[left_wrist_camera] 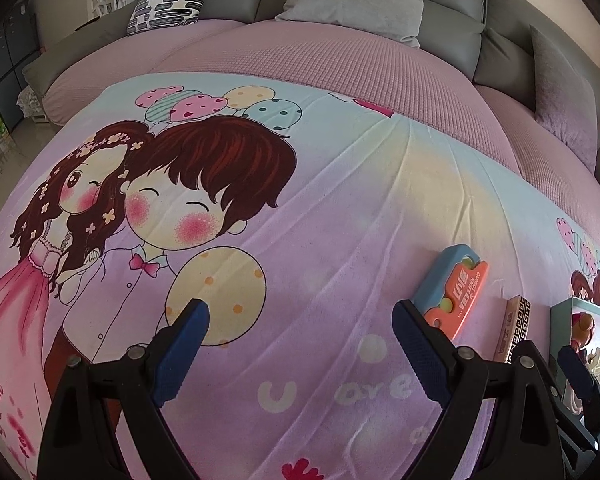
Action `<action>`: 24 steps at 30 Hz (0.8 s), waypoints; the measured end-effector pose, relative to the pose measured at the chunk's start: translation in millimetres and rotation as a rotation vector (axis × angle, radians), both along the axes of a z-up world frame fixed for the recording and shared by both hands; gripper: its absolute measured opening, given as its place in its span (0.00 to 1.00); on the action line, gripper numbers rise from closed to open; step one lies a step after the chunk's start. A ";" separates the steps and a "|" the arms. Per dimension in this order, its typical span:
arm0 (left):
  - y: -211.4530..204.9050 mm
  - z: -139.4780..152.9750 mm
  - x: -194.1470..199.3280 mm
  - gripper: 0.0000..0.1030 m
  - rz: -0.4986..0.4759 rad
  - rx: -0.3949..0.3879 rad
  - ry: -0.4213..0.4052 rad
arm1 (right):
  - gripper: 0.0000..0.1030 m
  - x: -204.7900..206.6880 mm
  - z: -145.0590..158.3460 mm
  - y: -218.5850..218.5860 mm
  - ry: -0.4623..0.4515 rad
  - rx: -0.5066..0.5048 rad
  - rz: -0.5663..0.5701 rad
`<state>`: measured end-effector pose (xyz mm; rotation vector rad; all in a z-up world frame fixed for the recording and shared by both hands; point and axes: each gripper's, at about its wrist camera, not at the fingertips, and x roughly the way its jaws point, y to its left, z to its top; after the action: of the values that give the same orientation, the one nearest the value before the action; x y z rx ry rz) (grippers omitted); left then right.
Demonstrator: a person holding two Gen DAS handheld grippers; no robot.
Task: Organize rigid objects
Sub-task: 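Withdraw both open tools from the tray back to the remaining boxes, then grasp the gold-black patterned box with the right tool while the left tool grasps the orange-blue box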
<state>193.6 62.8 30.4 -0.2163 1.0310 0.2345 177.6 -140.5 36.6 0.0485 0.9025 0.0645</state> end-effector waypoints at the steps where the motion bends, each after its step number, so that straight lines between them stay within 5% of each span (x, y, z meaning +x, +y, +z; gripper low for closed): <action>1: -1.2 -0.8 0.6 0.90 -0.004 0.000 0.003 | 0.80 1.2 -2.1 -0.5 0.007 0.009 0.002; 24: -53.2 -5.3 24.3 0.90 -0.213 -0.018 -0.033 | 0.42 8.0 -16.2 -1.0 0.059 0.007 0.026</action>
<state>217.9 9.6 25.1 -0.1248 1.0149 0.0287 185.7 -141.6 20.4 0.0453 0.9619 0.0913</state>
